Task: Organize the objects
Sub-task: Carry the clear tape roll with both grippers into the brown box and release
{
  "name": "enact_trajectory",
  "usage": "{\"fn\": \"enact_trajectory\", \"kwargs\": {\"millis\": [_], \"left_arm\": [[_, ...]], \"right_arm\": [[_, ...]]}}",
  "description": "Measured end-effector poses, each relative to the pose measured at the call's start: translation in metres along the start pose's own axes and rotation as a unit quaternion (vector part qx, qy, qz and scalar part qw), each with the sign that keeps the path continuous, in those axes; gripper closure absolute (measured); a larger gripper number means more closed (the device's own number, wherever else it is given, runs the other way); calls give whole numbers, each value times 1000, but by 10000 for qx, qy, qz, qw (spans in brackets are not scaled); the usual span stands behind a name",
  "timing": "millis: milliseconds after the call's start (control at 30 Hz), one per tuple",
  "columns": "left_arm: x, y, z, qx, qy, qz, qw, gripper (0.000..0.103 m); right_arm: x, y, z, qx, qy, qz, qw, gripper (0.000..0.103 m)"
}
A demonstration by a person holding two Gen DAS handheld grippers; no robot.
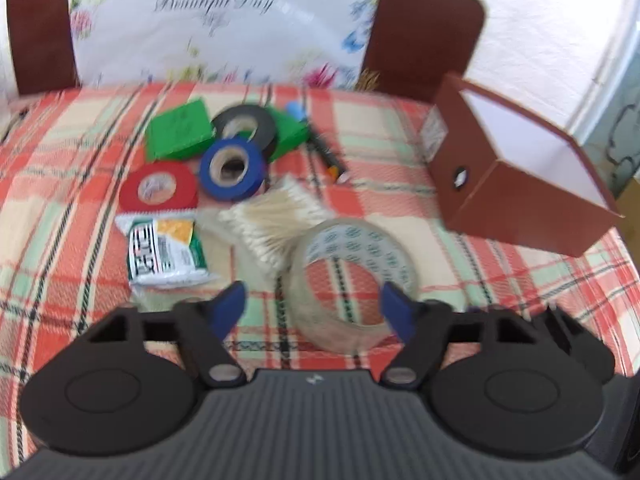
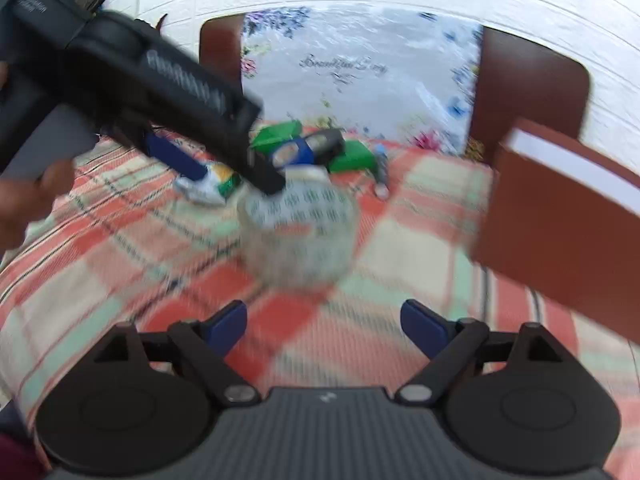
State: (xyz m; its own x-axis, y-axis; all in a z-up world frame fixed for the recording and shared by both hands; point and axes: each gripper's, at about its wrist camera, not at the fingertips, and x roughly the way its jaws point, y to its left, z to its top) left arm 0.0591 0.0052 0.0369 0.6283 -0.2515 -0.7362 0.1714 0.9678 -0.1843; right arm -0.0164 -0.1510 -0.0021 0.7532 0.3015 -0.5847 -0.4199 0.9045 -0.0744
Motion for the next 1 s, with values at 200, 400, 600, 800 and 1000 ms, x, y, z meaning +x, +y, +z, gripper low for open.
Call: {"fn": "enact_trajectory", "kwargs": {"millis": [200, 400, 600, 800, 1000], "left_arm": [[30, 3, 3, -189, 457, 12, 9988, 73], [-4, -38, 1, 469, 248, -354, 9980, 73], [-34, -121, 45, 1290, -634, -958, 9850, 73], [-9, -202, 83, 1601, -766, -1606, 9709, 73], [31, -263, 99, 1967, -577, -1733, 9633, 73]], "right_arm": [[58, 10, 34, -266, 111, 275, 9992, 10], [20, 11, 18, -244, -301, -301, 9988, 10], [-36, -27, 27, -496, -1371, -1799, 9728, 10], [-52, -116, 34, 203, -1443, -2620, 9540, 10], [-50, -189, 25, 578, -1279, -3050, 9420, 10]]}}
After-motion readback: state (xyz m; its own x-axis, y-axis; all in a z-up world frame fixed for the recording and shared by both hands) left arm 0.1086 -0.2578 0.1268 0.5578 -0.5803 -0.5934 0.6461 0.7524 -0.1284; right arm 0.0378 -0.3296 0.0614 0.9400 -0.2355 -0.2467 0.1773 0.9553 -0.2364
